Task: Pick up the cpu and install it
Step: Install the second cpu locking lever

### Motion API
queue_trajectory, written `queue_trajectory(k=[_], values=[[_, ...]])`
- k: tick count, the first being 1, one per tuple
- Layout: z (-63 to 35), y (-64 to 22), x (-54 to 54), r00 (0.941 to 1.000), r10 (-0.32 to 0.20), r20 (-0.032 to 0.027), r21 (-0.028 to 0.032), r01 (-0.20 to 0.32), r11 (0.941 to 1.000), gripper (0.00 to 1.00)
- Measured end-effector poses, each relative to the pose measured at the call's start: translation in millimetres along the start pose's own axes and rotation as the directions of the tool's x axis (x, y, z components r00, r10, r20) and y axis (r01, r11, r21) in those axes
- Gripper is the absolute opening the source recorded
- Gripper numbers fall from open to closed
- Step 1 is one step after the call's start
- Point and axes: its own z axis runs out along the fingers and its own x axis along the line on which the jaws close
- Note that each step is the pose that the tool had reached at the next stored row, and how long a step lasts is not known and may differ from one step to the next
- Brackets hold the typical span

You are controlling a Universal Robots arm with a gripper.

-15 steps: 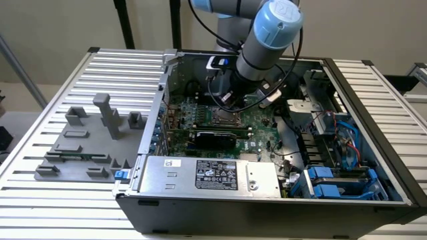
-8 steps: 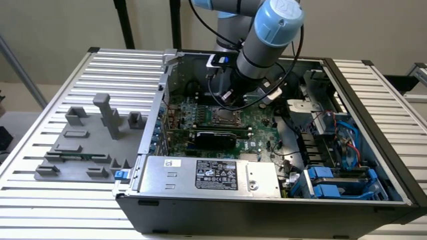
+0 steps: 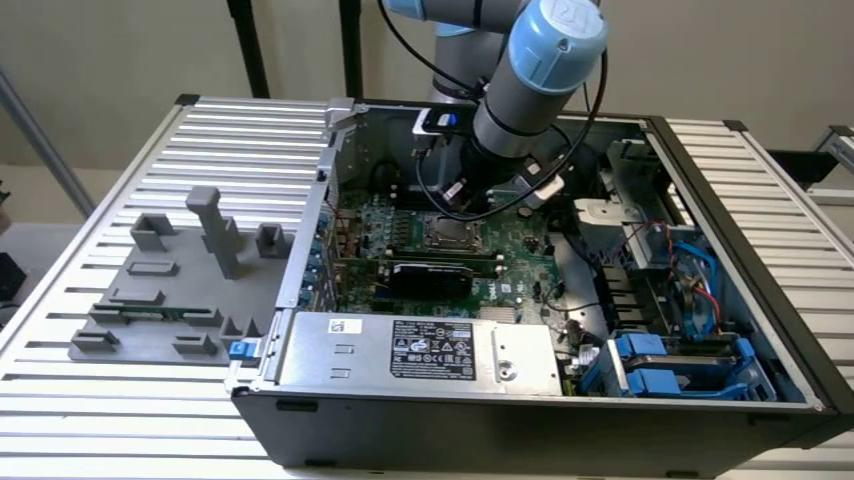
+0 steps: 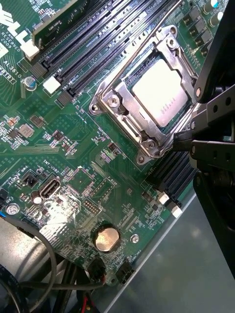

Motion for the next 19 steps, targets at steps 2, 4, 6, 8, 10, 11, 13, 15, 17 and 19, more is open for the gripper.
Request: queue_trajectory(k=[2,4,6,8,10,11,13,15,17,19], values=[[0.0,0.0,0.0,1.0000,0.000,0.0000,0.0000,0.000,1.0000,0.11],[0.0,0.0,0.0,1.0000,0.000,0.0000,0.0000,0.000,1.0000,0.11],[-0.4,0.1,-0.2,1.0000,0.000,0.0002,-0.0001,0.000,1.0000,0.11],[-4.0,1.1,-1.6,1.0000,0.000,0.0001,0.0001,0.000,1.0000,0.11],[-9.4,3.0,-4.3,1.0000,0.000,0.0000,0.0000,0.000,1.0000,0.11],[-12.4,4.3,-5.9,1.0000,0.000,0.0000,0.0000,0.000,1.0000,0.11],[-18.0,7.6,-9.9,1.0000,0.000,0.0001,0.0000,0.000,1.0000,0.11],[-23.1,11.3,-14.1,1.0000,0.000,0.0000,0.0000,0.000,1.0000,0.11],[-28.7,14.4,-18.0,1.0000,0.000,0.0000,0.0001,0.000,1.0000,0.11],[-34.3,17.3,-21.8,1.0000,0.000,0.0001,0.0000,0.000,1.0000,0.11]])
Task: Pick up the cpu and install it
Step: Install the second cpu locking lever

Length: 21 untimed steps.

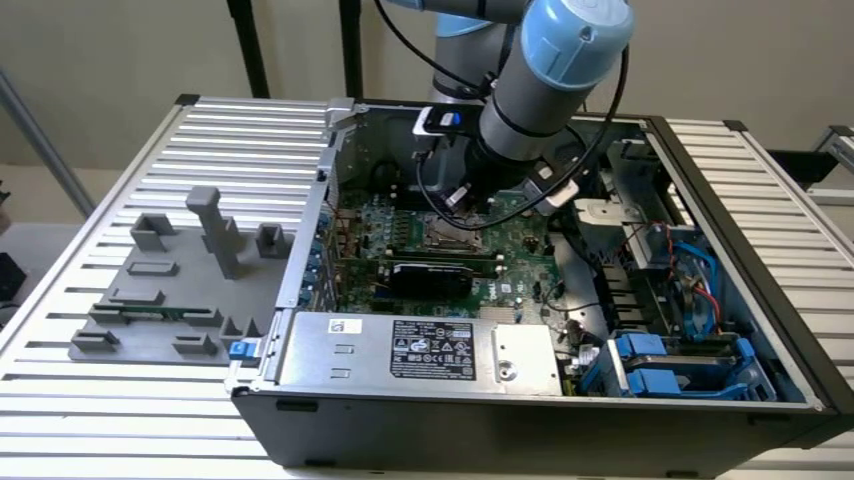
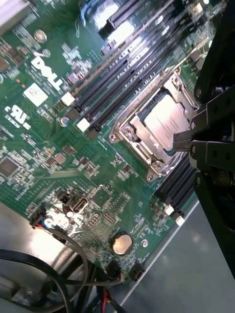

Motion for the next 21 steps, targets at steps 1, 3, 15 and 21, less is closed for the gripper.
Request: queue_trajectory(k=[1,3,15,21], values=[[-2.9,1.6,-2.1,1.0000,0.000,0.0000,0.0000,0.000,1.0000,0.11],[-8.1,4.7,-6.1,1.0000,0.000,-0.0001,0.0001,0.000,1.0000,0.11],[-22.3,12.0,-31.6,1.0000,0.000,0.0011,-0.0014,0.000,1.0000,0.11],[-25.0,5.2,-49.3,1.0000,0.000,0.0012,-0.0013,0.000,1.0000,0.11]])
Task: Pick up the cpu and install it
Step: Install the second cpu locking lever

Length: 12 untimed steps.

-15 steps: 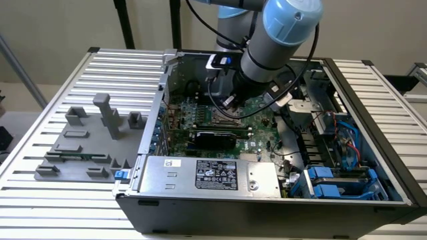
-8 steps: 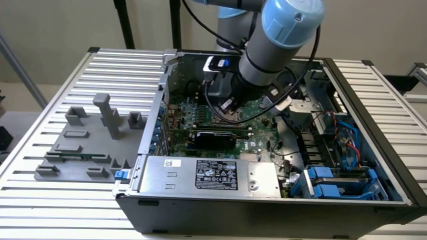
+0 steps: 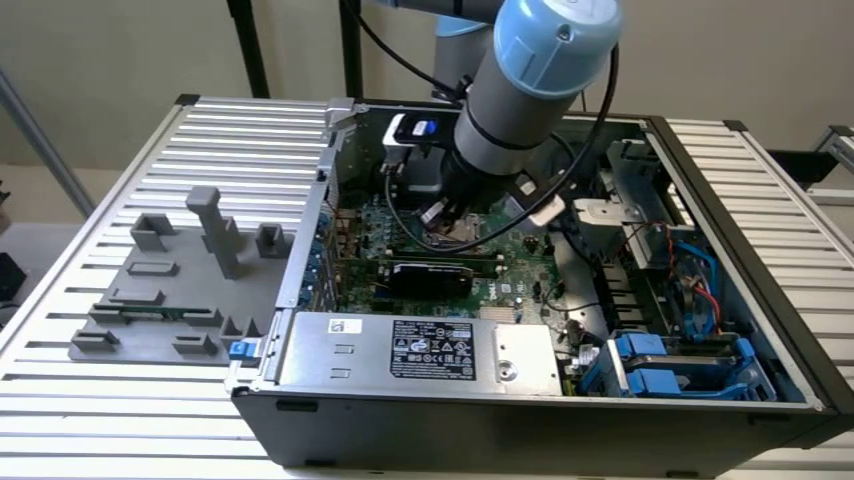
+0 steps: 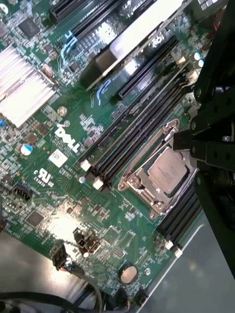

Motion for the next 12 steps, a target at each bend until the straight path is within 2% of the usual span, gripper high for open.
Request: queue_trajectory(k=[4,12], values=[[-4.7,-1.7,-8.8,1.0000,0.000,-0.0001,0.0001,0.000,1.0000,0.11],[-1.5,-7.7,-17.3,1.0000,0.000,0.0007,0.0001,0.000,1.0000,0.11]])
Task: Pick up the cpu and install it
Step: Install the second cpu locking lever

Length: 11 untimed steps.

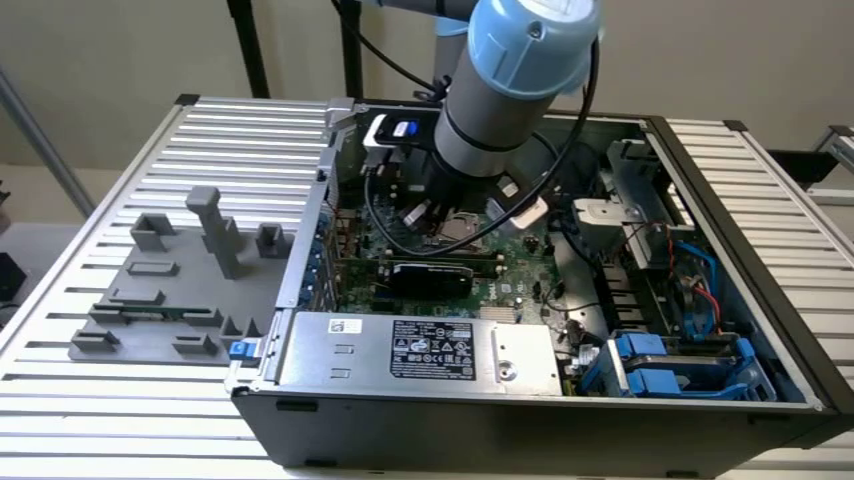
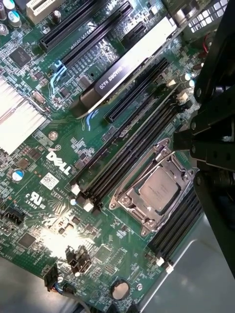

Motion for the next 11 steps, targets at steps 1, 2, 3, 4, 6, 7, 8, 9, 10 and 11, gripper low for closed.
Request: queue_trajectory(k=[1,2,3,4,6,7,8,9,10,11], values=[[1.3,0.0,-0.5,1.0000,0.000,0.0000,-0.0002,0.000,1.0000,0.11],[2.7,-0.1,-1.0,1.0000,0.000,0.0003,-0.0004,0.000,1.0000,0.11],[4.3,-0.1,-1.4,1.0000,0.000,0.0006,-0.0006,0.000,1.0000,0.11],[5.8,-0.1,-1.6,1.0000,0.000,0.0009,-0.0010,0.000,1.0000,0.11],[9.1,-0.4,-1.4,1.0000,0.000,0.0013,-0.0015,0.000,1.0000,0.11],[10.8,-0.7,-1.2,1.0000,0.000,0.0016,-0.0019,0.000,1.0000,0.11],[12.7,-1.1,-1.0,1.0000,0.000,0.0022,-0.0025,0.000,1.0000,0.11],[14.4,-1.6,-0.7,1.0000,0.001,0.0030,-0.0033,-0.001,1.0000,0.11],[16.3,-2.2,-0.6,1.0000,0.001,0.0038,-0.0044,-0.001,1.0000,0.11],[18.2,-2.8,-0.5,1.0000,0.001,0.0049,-0.0057,-0.001,1.0000,0.11]])
